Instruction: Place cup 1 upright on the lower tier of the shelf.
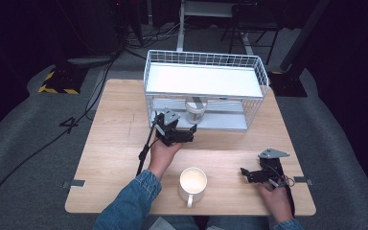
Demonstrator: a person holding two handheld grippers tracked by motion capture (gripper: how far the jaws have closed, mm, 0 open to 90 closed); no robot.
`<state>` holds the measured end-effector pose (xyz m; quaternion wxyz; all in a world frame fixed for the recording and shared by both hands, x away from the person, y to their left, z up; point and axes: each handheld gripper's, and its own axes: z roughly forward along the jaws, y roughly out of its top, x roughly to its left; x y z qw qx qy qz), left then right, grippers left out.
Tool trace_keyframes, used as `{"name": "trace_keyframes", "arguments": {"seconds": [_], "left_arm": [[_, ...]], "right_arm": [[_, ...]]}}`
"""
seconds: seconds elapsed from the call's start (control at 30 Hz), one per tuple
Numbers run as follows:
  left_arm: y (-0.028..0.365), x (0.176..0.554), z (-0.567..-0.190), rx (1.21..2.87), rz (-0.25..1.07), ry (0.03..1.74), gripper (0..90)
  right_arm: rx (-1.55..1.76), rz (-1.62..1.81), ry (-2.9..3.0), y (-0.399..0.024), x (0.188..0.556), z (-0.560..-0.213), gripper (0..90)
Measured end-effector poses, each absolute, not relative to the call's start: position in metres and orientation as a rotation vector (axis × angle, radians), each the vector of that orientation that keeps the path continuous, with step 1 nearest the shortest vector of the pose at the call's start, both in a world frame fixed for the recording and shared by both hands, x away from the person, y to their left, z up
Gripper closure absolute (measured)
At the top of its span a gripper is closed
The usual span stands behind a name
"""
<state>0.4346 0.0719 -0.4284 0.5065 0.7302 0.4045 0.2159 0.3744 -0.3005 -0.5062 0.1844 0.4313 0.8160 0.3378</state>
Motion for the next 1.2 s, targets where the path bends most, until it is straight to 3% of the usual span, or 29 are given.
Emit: {"name": "trace_keyframes", "arguments": {"seconds": [0.53,1.2], "left_arm": [[0.111,0.383,-0.414,1.821,0.549,0.952,0.0],[0.163,0.35,-0.436,1.911,0.545,1.036,0.0]], "right_arm": [[1.216,0.951,2.301,-0.3,0.375,-0.506,0.4],[1.217,0.95,2.3,-0.3,0.375,-0.506,0.4]]}}
